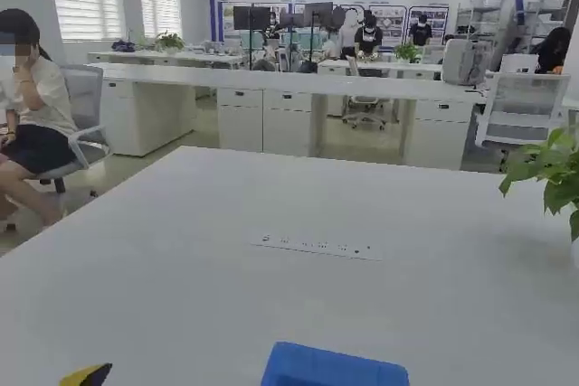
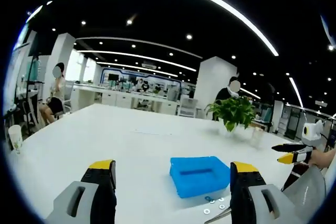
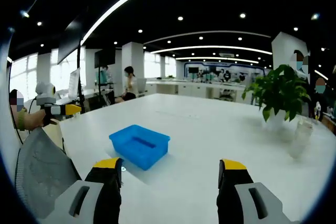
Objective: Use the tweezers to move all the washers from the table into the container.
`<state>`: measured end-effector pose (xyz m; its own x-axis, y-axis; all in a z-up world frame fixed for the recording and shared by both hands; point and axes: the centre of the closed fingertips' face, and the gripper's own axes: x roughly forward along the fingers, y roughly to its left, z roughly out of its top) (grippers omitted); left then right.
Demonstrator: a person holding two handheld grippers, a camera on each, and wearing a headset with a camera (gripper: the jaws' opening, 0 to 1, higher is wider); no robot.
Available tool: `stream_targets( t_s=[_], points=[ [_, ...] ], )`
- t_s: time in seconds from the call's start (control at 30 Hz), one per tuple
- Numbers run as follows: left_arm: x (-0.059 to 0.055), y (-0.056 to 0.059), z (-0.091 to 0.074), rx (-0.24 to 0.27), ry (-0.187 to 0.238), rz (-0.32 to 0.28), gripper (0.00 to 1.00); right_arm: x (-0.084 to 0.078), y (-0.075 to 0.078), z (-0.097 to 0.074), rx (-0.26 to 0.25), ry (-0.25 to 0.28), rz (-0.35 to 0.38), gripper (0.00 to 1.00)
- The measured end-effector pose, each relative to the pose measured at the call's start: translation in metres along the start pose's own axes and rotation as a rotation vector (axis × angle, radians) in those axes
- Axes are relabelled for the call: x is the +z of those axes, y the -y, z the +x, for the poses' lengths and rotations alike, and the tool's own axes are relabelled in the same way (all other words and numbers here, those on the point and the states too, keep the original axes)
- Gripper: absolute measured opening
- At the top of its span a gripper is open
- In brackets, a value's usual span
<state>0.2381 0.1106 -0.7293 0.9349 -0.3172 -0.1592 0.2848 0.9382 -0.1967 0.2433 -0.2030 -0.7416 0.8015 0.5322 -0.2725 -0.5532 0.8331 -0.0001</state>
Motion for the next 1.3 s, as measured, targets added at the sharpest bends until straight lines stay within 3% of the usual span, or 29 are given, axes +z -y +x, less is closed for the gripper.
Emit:
stream_targets(
  t_s=[0.2,0.4,0.57,1.17,1.3],
  points=[
    [-0.002,0.003,0.001,-0.007,-0.010,0.018,0.91,-0.001,0.000,0.000,0.005,-0.001,0.008,0.74],
    [-0.005,-0.007,-0.001,0.007,0.000,0.001,0.91,-0.002,-0.003,0.001,0.019,-0.009,0.008,0.75],
    [-0.005,-0.008,-0.001,0.013,0.004,-0.007,0.91,-0.002,-0.003,0.001,0.020,-0.008,0.012,0.75],
    [-0.006,-0.005,-0.002,0.011,-0.012,-0.003,0.89,-0.003,0.006,-0.002,-0.005,0.005,0.034,0.74],
    [-0.003,-0.009,-0.004,0.040,-0.002,0.004,0.88,-0.003,0.008,-0.003,-0.021,0.002,0.031,0.74]
  ],
)
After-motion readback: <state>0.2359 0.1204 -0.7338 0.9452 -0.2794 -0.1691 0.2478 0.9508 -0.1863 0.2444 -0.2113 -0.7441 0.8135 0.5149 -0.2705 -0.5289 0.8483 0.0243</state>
